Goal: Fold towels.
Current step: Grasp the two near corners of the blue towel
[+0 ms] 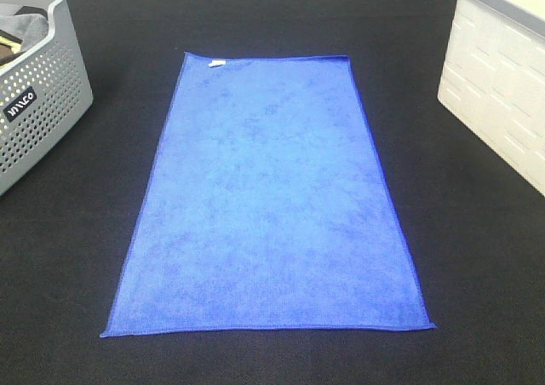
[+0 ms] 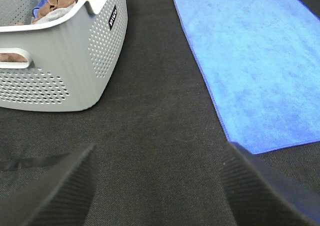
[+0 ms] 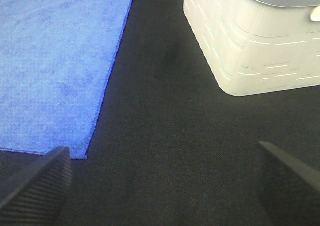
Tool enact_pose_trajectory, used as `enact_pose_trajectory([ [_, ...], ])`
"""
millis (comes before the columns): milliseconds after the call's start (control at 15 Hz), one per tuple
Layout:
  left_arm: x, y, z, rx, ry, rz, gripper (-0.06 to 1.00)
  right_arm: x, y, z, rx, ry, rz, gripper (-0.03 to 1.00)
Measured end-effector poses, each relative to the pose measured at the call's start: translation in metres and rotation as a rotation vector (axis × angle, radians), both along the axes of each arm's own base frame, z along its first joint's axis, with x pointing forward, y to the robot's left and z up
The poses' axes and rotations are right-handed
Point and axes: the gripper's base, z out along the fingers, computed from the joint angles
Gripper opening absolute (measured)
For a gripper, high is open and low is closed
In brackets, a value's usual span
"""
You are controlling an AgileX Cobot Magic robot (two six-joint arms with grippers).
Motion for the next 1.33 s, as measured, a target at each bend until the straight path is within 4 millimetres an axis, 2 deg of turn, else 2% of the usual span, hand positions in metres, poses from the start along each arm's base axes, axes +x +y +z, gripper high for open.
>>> enact_pose_trajectory([
  [400, 0.000, 0.000, 0.000, -0.010, 0.000, 0.005, 0.67, 0.000, 0.000, 0.000, 0.000, -0.001, 0.000, 0.92],
  [600, 0.003, -0.001, 0.017, -0.103, -0.150, 0.028, 0.67, 0.006, 0.000, 0.010, 0.013, -0.063, -0.009, 0.92],
  [667, 0.006, -0.003, 0.024, -0.152, -0.230, 0.020, 0.67, 0.017, 0.000, 0.015, 0.054, -0.066, -0.026, 0.92],
  [733, 0.008, -0.003, 0.025, -0.168, -0.241, 0.018, 0.67, 0.020, 0.001, 0.016, 0.073, -0.064, -0.032, 0.92],
  [800, 0.020, -0.007, 0.028, -0.226, -0.234, 0.005, 0.67, 0.036, 0.002, 0.017, 0.123, -0.006, -0.049, 0.92],
  [1000, 0.057, -0.013, 0.027, -0.324, -0.069, 0.004, 0.67, 0.072, 0.005, 0.010, 0.170, 0.178, -0.069, 0.92],
  [1133, 0.085, -0.016, 0.018, -0.364, 0.070, 0.024, 0.67, 0.097, 0.007, 0.001, 0.195, 0.296, -0.075, 0.92],
  [1333, 0.128, -0.022, -0.006, -0.399, 0.324, 0.053, 0.67, 0.133, 0.013, -0.020, 0.261, 0.487, -0.089, 0.92],
])
